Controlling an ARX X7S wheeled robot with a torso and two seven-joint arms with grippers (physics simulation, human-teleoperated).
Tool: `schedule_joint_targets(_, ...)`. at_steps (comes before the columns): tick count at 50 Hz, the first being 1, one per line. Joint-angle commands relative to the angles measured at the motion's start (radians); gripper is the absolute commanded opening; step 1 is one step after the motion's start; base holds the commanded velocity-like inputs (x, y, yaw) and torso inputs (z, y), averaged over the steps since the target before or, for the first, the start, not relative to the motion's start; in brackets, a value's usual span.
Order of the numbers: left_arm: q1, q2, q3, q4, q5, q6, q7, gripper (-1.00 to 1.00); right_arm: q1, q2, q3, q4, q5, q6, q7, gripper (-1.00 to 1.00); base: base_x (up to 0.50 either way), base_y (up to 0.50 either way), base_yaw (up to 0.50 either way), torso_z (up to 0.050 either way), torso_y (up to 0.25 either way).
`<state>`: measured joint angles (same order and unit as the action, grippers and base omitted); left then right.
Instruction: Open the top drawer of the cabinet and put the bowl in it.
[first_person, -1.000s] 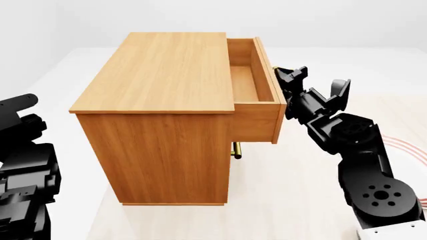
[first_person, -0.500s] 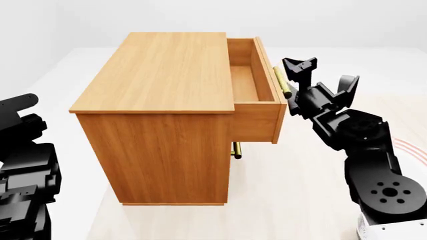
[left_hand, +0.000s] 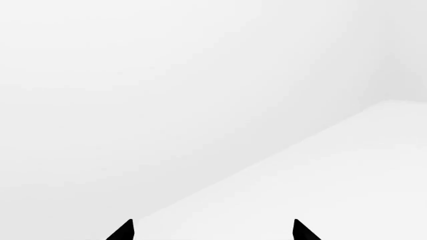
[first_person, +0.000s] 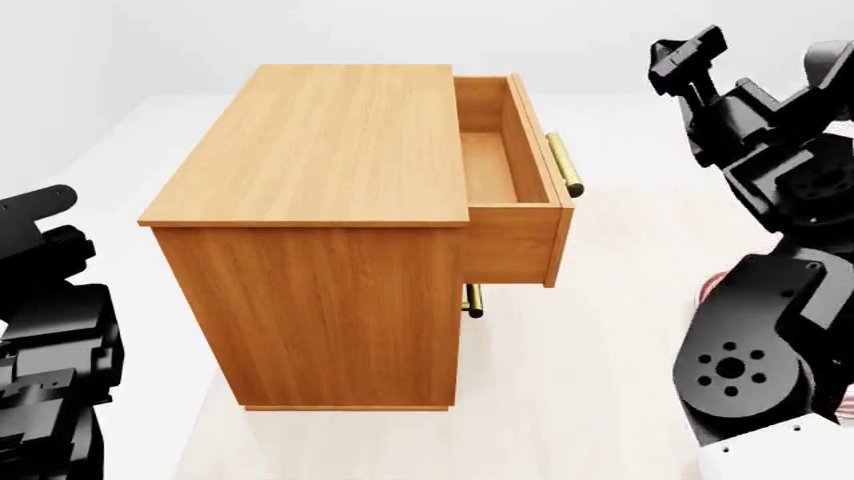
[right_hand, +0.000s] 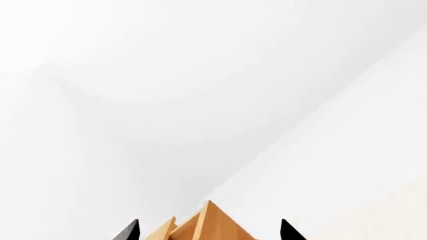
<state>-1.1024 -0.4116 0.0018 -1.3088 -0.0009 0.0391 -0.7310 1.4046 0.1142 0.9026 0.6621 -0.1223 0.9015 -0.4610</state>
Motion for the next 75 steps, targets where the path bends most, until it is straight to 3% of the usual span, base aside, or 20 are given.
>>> schedule_joint_targets(1, 0.0, 0.001, -0.004, 0.0, 0.0, 0.0, 0.003, 1.0, 0.088, -0.063, -0.337, -0.287, -0.122, 0.168, -0.041, 1.0, 0.0, 0.0, 0.0, 0.0, 0.0)
schedule_joint_targets(9, -0.003, 0.001, -0.005, 0.0, 0.001, -0.004, 0.004, 1.0, 0.196, -0.064, -0.598, -0.272, -0.157, 0.398, -0.139, 1.0, 0.0, 0.0, 0.0, 0.0, 0.0)
schedule_joint_targets(25, -0.009, -0.002, -0.008, 0.0, 0.0, -0.009, 0.003, 1.0, 0.277, -0.043, -1.012, -0.146, -0.134, 0.599, -0.315, 1.0, 0.0, 0.0, 0.0, 0.0, 0.0)
schedule_joint_targets(37, -0.005, -0.005, -0.014, 0.0, 0.0, -0.01, 0.003, 1.0, 0.246, -0.057, -1.004, -0.023, -0.13, 0.55, -0.266, 1.0, 0.0, 0.0, 0.0, 0.0, 0.0)
schedule_joint_targets(64, 0.0, 0.0, -0.01, 0.0, 0.001, -0.009, 0.003, 1.0, 0.191, -0.033, -1.186, -0.06, -0.124, 0.558, -0.308, 1.0, 0.0, 0.0, 0.0, 0.0, 0.0)
schedule_joint_targets(75, 0.001, 0.0, -0.012, 0.0, 0.0, -0.008, 0.005, 1.0, 0.187, -0.045, -1.167, -0.009, -0.111, 0.533, -0.286, 1.0, 0.0, 0.0, 0.0, 0.0, 0.0)
